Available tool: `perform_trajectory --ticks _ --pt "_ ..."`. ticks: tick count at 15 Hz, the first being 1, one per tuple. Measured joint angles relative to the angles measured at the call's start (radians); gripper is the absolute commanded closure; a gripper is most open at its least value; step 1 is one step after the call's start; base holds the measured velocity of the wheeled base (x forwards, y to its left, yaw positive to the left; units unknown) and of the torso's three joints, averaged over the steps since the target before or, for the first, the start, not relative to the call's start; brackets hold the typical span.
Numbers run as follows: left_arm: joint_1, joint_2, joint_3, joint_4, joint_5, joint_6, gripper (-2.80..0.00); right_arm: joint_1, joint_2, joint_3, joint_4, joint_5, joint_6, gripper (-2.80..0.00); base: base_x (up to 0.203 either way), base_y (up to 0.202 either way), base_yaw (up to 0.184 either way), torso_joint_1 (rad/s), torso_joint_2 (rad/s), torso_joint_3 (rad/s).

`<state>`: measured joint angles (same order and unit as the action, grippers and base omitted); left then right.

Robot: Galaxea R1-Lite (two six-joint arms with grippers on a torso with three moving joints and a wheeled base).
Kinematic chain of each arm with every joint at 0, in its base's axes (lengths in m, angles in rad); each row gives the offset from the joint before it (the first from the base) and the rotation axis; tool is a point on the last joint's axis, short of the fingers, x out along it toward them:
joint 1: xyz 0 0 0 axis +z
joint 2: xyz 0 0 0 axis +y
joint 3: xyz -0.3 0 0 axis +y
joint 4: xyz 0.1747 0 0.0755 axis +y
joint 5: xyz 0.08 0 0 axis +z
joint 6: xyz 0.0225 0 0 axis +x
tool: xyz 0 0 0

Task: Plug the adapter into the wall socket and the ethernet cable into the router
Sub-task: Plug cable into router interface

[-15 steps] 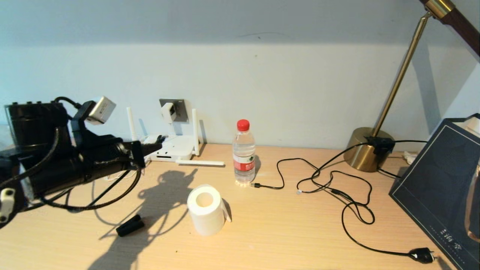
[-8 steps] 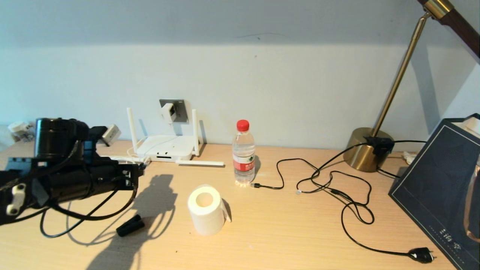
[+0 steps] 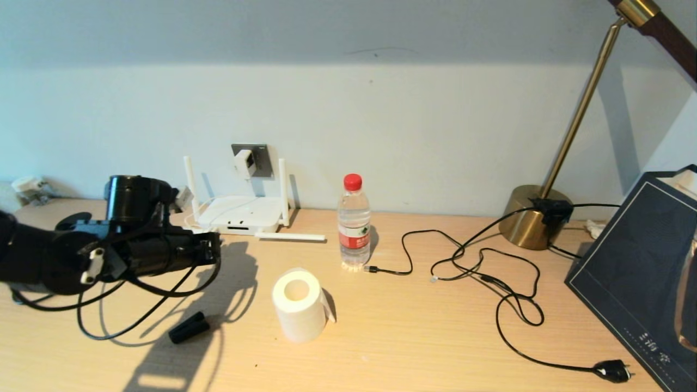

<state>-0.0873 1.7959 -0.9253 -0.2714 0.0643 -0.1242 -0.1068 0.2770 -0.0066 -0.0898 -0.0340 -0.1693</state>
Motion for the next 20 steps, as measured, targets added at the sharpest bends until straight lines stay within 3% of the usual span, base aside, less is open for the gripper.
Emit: perform_trajectory --ticks 3,5,9,11,15,20 --pt "0.027 0.06 -0.013 -0.105 0.002 0.007 0.0 0.0 0.0 0.007 0.02 0.01 -0.062 -2.8 0.0 0.0 0.0 0.0 0.0 0.0" --pt "0.044 0.096 -0.026 -0.133 -0.001 0.009 0.0 0.0 0.0 0.006 0.021 0.015 -0.059 -2.8 0.0 0.0 0.0 0.0 0.0 0.0" --pt "0.073 0.166 -0.057 -0.159 -0.005 0.034 0.0 0.0 0.0 0.001 0.139 0.062 0.091 -2.8 0.0 0.0 0.0 0.0 0.0 0.0" --pt "0.085 0.189 -0.066 -0.161 -0.009 0.05 0.0 0.003 0.003 0.003 0.103 0.063 0.089 -2.8 0.0 0.0 0.0 0.0 0.0 0.0" --pt "0.086 0.21 -0.055 -0.16 -0.023 0.053 0.0 0.095 0.015 0.003 0.1 0.063 0.109 -2.8 0.0 0.0 0.0 0.0 0.0 0.0" --pt "0.089 0.226 -0.057 -0.165 -0.034 0.062 0.0 0.102 -0.199 0.005 0.095 0.056 0.091 -2.8 0.0 0.0 0.0 0.0 0.0 0.0"
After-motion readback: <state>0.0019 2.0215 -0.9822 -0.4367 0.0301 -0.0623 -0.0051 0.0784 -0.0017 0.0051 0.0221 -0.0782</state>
